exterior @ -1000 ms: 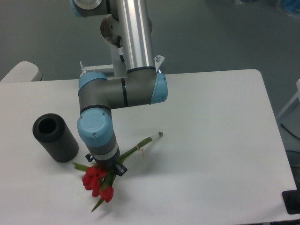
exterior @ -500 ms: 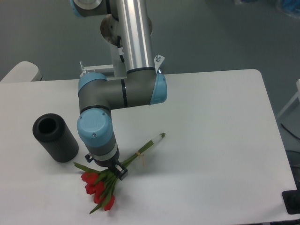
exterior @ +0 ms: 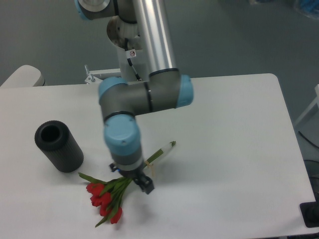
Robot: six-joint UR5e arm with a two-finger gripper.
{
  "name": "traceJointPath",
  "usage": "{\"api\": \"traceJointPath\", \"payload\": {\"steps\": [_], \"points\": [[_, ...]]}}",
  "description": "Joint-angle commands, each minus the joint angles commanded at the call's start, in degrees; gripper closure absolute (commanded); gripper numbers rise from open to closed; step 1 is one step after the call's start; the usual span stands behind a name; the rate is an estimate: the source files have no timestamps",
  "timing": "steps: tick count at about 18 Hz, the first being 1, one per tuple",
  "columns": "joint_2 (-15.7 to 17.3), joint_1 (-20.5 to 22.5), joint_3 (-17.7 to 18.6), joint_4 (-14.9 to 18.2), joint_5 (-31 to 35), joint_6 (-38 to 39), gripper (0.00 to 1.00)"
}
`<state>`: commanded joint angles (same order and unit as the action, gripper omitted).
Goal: Place the flowers on the table
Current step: 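Open the gripper and lift it away from the tulip stems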
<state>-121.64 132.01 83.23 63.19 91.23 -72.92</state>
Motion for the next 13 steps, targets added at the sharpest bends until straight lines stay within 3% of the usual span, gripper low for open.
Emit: {"api": "traceJointPath", "payload": {"steps": [7,13], "points": [[-0.09,4.49,0.00,0.00,0.09,-8.19,0.00],[-0.44,4.84,0.00,0.00,0.18,-8.55,0.00]]}}
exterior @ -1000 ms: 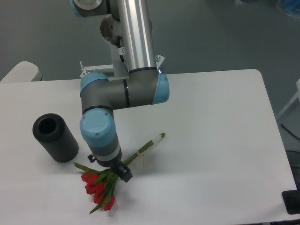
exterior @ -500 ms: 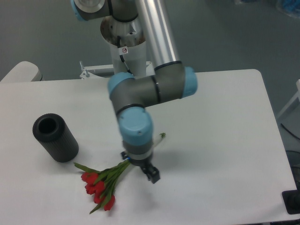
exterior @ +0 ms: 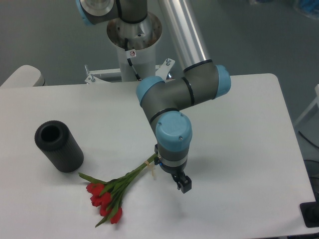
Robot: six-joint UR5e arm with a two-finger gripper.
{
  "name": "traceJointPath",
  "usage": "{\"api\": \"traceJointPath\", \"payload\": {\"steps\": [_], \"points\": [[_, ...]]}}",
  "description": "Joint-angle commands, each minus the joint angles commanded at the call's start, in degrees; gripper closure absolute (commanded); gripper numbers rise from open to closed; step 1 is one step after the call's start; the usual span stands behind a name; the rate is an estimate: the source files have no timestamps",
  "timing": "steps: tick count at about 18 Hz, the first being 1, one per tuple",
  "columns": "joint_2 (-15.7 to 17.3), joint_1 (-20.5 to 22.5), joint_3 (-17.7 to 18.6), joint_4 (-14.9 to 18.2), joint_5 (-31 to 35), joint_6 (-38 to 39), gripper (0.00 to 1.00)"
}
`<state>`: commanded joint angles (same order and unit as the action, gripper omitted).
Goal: Place the flowers on the table
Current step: 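Open the gripper and lift it away from the tulip stems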
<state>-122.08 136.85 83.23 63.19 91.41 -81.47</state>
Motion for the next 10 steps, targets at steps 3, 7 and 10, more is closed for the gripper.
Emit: {"api": "traceJointPath", "payload": {"steps": [3,7,10], "points": [[0.09,0.00,0.35,-0.26,0.00,0.00,0.00],[0.09,0.00,0.53,-0.44,0.00,0.00,0.00],[0.18,0.00,0.62,-0.44,0.00,0.00,0.00]]}}
